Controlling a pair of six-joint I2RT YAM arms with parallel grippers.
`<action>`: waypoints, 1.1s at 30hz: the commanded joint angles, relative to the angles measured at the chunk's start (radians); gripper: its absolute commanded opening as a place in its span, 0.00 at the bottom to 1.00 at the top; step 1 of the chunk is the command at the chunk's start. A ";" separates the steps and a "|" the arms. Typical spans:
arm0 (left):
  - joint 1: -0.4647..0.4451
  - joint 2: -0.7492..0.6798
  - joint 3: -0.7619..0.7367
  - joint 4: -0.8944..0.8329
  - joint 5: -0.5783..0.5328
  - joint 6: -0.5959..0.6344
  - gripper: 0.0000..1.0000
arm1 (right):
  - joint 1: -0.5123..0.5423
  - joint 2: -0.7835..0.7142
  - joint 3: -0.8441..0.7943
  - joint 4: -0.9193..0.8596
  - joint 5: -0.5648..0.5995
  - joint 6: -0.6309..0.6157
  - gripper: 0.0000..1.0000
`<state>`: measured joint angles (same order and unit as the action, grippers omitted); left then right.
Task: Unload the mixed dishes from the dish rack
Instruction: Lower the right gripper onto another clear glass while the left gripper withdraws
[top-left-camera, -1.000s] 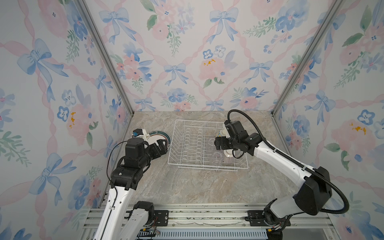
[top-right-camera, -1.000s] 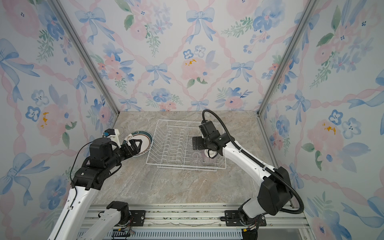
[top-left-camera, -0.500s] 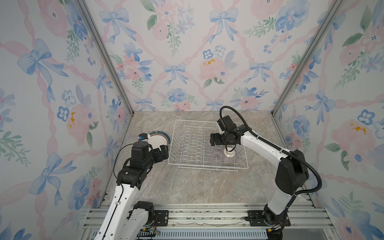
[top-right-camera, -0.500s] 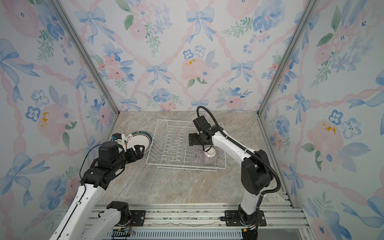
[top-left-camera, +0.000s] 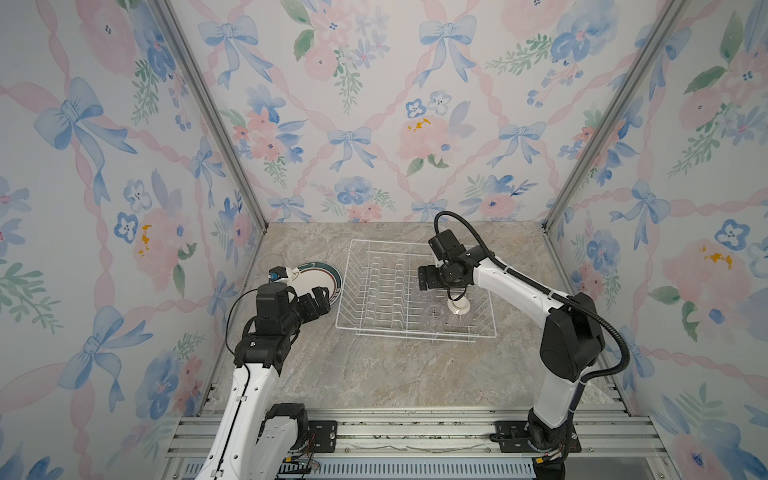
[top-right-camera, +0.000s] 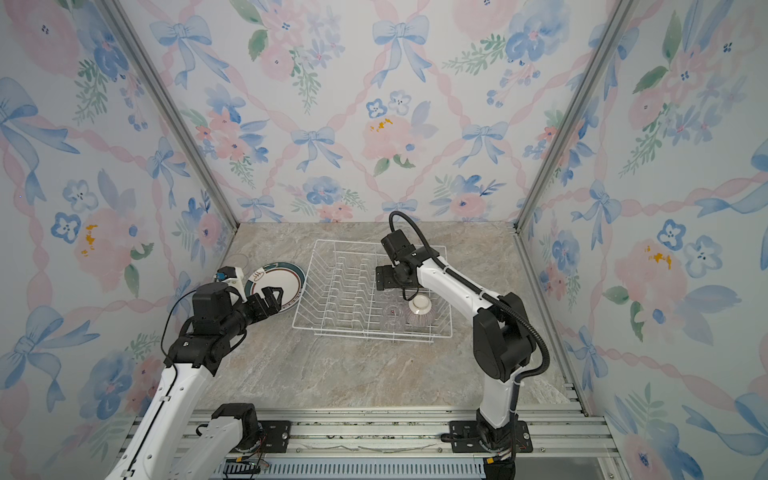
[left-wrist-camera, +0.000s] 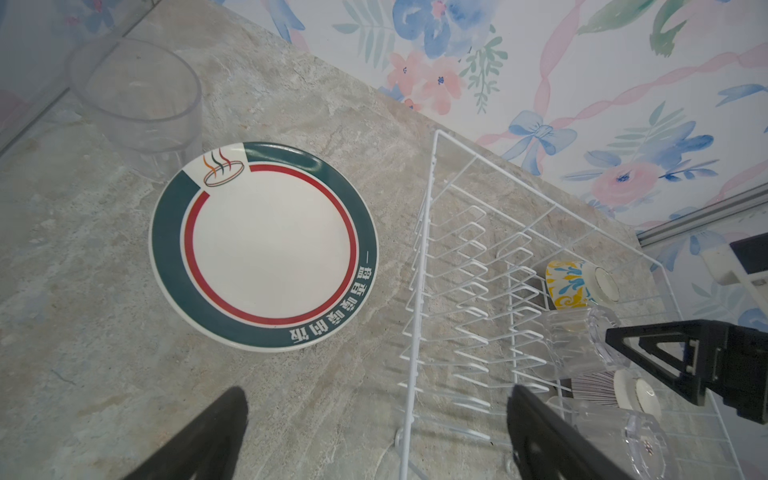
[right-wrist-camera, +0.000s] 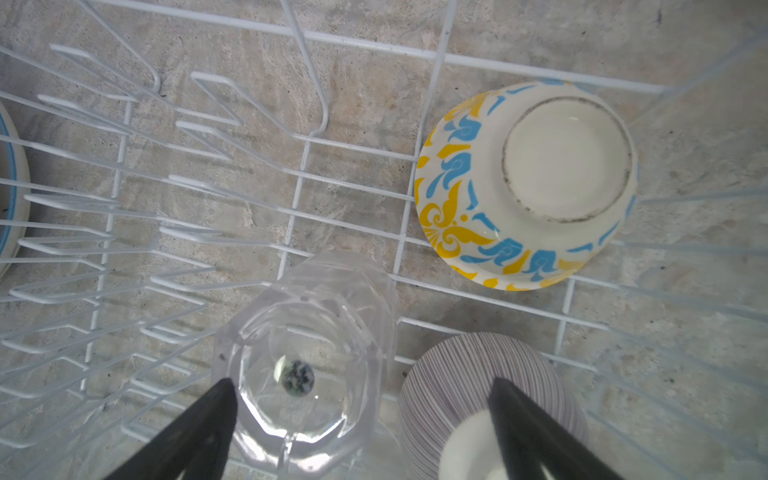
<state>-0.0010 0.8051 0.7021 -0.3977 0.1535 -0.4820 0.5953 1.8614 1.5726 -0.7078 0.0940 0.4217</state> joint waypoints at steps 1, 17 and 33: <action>0.007 -0.012 -0.016 0.018 0.031 0.006 0.98 | 0.022 0.018 0.036 -0.019 -0.027 0.015 0.97; 0.030 -0.022 -0.049 0.026 0.075 0.023 0.98 | 0.088 0.105 0.098 -0.061 0.019 -0.004 1.00; 0.087 -0.012 -0.064 0.026 0.092 0.024 0.98 | 0.092 0.143 0.093 -0.034 0.028 -0.008 0.82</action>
<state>0.0692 0.7921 0.6502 -0.3885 0.2287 -0.4744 0.6781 1.9694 1.6402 -0.7376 0.1135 0.4244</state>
